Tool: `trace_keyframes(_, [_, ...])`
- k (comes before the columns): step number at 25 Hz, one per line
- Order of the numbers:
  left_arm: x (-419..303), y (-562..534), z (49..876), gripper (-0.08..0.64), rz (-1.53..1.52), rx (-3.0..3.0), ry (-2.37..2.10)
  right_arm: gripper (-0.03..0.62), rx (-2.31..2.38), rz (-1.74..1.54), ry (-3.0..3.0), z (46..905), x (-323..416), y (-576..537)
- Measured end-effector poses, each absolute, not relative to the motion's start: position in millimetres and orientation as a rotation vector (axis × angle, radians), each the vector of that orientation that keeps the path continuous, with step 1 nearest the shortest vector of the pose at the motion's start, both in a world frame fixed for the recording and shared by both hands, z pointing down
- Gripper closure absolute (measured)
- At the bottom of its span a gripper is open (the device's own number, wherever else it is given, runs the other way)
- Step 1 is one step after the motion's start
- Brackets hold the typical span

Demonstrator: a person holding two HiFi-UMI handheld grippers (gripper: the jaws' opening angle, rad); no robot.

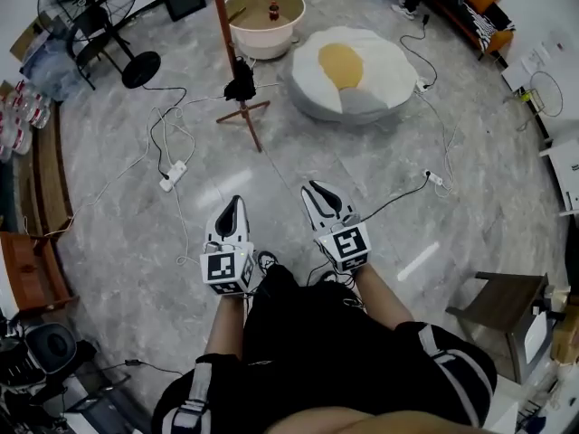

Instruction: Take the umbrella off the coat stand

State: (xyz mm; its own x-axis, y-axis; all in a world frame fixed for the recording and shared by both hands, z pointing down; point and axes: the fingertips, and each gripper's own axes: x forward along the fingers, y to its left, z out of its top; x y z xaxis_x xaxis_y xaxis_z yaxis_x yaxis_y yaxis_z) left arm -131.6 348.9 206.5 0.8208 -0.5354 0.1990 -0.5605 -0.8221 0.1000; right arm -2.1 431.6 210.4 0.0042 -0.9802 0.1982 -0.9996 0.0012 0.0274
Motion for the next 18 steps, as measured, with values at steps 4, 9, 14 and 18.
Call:
trace_keyframes(4, [-136.7,319.5,208.9,0.563,0.249,2.866,-0.794,0.463,2.119,0.216,-2.045,216.3,-6.4,412.7])
trace_keyframes(9, [-148.2,283.8,211.9,0.563,0.248,2.856,-0.799,0.414,2.128,0.248,-2.013,218.3,-16.5,391.7])
trace_keyframes(14, [-149.7,257.4,223.7,0.563,0.256,2.825,-0.793,0.365,2.145,0.295,-2.002,225.2,-10.8,362.9])
trace_keyframes(18, [-142.4,237.3,229.3,0.563,0.282,2.810,-0.807,0.345,2.129,0.312,-2.019,230.2,-0.6,336.9])
